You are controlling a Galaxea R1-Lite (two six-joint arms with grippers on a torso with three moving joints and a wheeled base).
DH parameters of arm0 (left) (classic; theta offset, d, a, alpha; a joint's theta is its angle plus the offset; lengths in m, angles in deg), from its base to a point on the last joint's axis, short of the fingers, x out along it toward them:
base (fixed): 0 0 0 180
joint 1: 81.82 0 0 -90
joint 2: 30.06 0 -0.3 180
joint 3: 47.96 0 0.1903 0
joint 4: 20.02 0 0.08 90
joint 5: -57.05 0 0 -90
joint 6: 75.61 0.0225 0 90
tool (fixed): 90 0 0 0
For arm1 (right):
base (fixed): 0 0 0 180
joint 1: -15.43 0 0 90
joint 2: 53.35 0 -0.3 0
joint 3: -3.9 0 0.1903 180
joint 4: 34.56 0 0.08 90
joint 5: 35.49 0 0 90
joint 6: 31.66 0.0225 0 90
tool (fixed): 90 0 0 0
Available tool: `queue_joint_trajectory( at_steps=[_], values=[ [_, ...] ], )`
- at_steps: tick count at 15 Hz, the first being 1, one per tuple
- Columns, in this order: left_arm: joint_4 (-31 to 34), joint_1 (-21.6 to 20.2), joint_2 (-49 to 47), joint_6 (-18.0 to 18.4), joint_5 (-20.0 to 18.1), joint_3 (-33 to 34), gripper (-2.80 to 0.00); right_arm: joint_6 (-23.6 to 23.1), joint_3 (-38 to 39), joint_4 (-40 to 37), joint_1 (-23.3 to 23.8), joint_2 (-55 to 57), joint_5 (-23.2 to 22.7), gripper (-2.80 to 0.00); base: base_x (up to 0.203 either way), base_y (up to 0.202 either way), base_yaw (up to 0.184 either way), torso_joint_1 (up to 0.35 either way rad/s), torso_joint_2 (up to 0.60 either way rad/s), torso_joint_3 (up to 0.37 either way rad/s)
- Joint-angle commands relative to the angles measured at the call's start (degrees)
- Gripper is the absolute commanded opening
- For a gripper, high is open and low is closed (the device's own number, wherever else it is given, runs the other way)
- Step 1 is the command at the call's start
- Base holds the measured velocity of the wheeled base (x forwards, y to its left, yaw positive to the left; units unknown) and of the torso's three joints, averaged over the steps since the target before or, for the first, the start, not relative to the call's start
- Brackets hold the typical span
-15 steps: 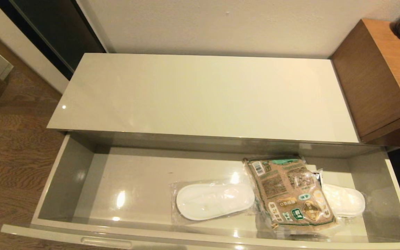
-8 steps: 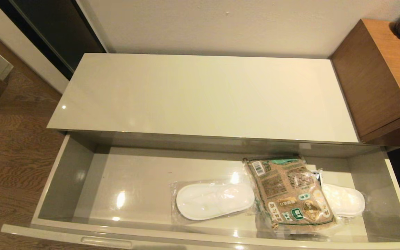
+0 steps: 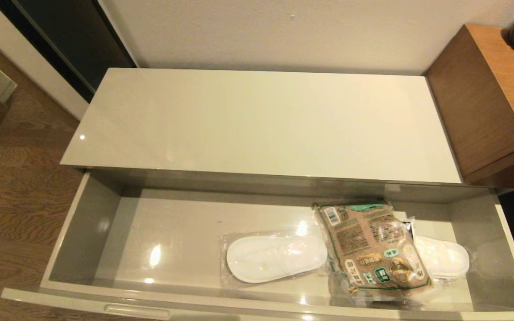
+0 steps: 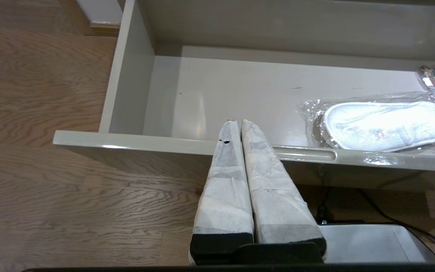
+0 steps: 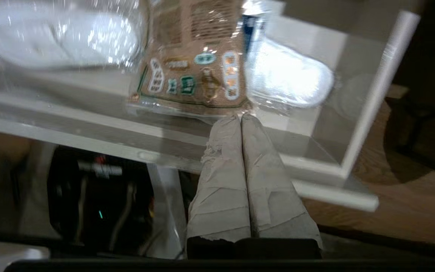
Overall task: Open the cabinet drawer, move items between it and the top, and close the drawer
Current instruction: Take out the disposable slippers from the drawer
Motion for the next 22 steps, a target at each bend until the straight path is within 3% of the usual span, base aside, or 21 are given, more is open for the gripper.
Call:
queue_joint_trajectory(
  at_steps=[1, 3, 4, 7, 10, 22],
  values=[
    [-0.04, -0.02, -0.09, -0.02, 0.00, 0.01, -2.80, -4.06, -0.44, 2.87, -4.21, 17.61, -0.34, -2.80, 0.000, 0.000, 0.000, 0.000, 0.00, 0.000],
    [-0.04, -0.11, -0.09, -0.02, 0.00, 0.01, -2.80, -6.65, 0.55, 3.77, -9.17, 21.01, 7.04, -2.80, 0.000, 0.000, 0.000, 0.000, 0.00, 0.000],
    [-0.04, -0.11, -0.09, -0.10, 0.00, 0.01, -2.80, -7.12, 1.09, 3.14, -9.76, 20.79, 8.24, -2.80, 0.000, 0.000, 0.000, 0.000, 0.00, 0.000],
    [-0.04, -0.09, -0.09, -0.07, 0.00, 0.01, -2.80, -6.74, 1.42, -6.70, -14.26, 20.00, 15.50, -2.80, 0.000, 0.000, 0.000, 0.000, 0.00, 0.000],
    [-0.04, -0.02, -0.09, -0.06, 0.00, 0.01, -2.80, -4.43, 1.25, -6.75, -14.42, 24.45, 19.70, -2.80, 0.000, 0.000, 0.000, 0.000, 0.00, 0.000],
    [-0.04, -0.02, -0.09, -0.02, 0.00, 0.01, -2.80, -4.52, -3.99, -15.18, -16.55, 25.76, 21.03, -2.80, 0.000, 0.000, 0.000, 0.000, 0.00, 0.000]
  ],
)
